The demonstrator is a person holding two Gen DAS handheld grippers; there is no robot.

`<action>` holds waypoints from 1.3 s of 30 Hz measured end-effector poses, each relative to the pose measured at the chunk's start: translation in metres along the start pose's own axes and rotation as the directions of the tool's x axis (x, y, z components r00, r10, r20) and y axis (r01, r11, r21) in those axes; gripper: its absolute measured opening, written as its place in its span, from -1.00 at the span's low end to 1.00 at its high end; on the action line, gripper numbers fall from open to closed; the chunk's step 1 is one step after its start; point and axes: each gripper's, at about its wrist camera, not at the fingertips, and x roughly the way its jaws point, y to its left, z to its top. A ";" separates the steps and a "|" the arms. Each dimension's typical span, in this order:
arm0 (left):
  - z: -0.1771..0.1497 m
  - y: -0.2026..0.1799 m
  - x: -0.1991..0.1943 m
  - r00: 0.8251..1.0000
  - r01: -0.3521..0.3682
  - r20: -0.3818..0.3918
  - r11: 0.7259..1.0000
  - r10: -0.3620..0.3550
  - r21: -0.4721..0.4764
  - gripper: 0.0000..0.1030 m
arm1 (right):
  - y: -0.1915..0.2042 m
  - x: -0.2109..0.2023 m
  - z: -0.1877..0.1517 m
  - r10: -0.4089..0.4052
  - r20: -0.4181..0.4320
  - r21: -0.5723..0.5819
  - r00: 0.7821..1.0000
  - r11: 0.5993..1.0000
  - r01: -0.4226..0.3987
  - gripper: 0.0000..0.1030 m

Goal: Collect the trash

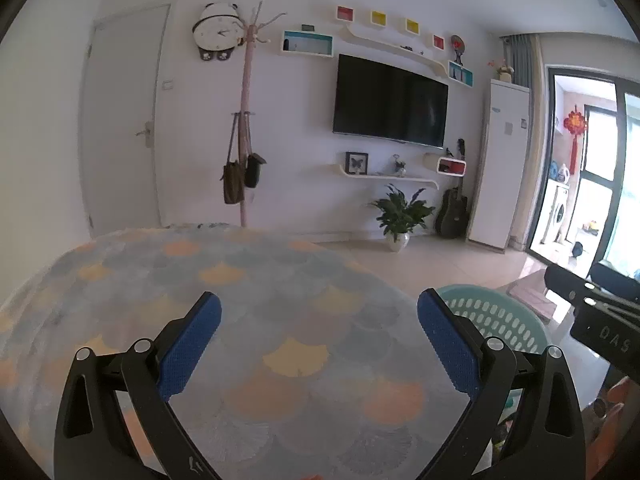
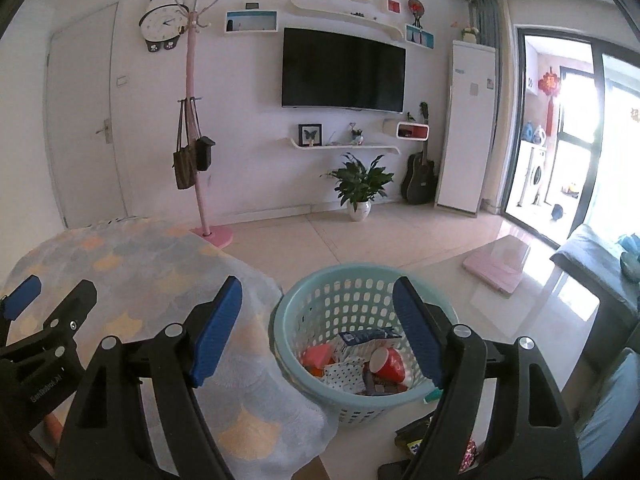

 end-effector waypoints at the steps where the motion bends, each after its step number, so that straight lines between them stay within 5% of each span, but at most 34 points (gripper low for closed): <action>1: 0.000 0.000 0.000 1.000 -0.003 0.001 1.000 0.003 -0.002 0.85 | 0.001 -0.001 0.001 0.000 0.004 0.001 1.000 1.000 0.000 0.43; 39: -0.003 0.000 -0.003 1.000 -0.009 0.012 1.000 0.009 -0.008 0.85 | 0.000 -0.012 0.001 0.001 0.038 0.010 0.999 1.000 -0.001 0.43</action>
